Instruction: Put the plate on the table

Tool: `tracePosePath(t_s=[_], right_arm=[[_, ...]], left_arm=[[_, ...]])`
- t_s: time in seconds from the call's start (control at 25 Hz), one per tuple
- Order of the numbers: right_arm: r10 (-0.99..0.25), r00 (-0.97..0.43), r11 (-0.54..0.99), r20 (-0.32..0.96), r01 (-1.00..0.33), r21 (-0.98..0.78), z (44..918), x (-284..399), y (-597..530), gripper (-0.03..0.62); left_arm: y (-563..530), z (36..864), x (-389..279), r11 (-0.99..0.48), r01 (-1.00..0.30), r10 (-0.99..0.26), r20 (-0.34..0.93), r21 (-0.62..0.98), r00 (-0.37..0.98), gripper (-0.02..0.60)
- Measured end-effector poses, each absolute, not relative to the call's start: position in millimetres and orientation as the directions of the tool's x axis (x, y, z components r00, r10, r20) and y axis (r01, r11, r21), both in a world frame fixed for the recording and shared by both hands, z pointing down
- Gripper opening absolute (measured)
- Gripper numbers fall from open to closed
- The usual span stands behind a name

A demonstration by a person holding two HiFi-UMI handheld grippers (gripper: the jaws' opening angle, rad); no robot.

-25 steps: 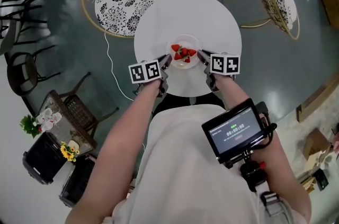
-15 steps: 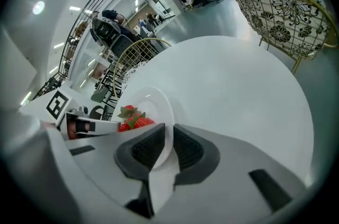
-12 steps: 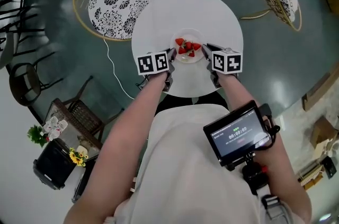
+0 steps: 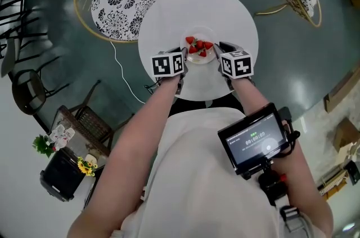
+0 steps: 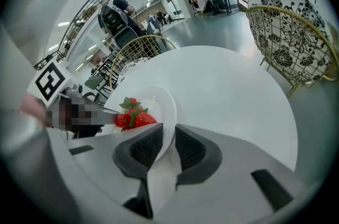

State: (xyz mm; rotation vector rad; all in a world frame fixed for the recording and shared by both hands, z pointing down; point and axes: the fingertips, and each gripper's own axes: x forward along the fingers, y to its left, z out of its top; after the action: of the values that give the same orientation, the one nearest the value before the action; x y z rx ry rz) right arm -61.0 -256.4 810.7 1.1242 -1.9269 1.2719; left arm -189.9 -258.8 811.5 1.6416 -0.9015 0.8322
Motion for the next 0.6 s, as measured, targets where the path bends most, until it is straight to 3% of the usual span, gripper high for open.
tracePosePath(t_s=[0.4, 0.6], right_arm=[[-0.345, -0.457, 0.216, 0.82, -0.889, -0.404, 811, -61, -261, 0.054], [-0.394, -0.441, 0.201, 0.807, -0.898, -0.392, 806, -49, -269, 0.054]], left_arm=[[-257, 812, -192, -0.11, -0.885, -0.179, 0.867, 0.452, 0.465, 0.057], [-258, 803, -199, -0.103, -0.889, -0.253, 0.853, 0.446, 0.457, 0.057]])
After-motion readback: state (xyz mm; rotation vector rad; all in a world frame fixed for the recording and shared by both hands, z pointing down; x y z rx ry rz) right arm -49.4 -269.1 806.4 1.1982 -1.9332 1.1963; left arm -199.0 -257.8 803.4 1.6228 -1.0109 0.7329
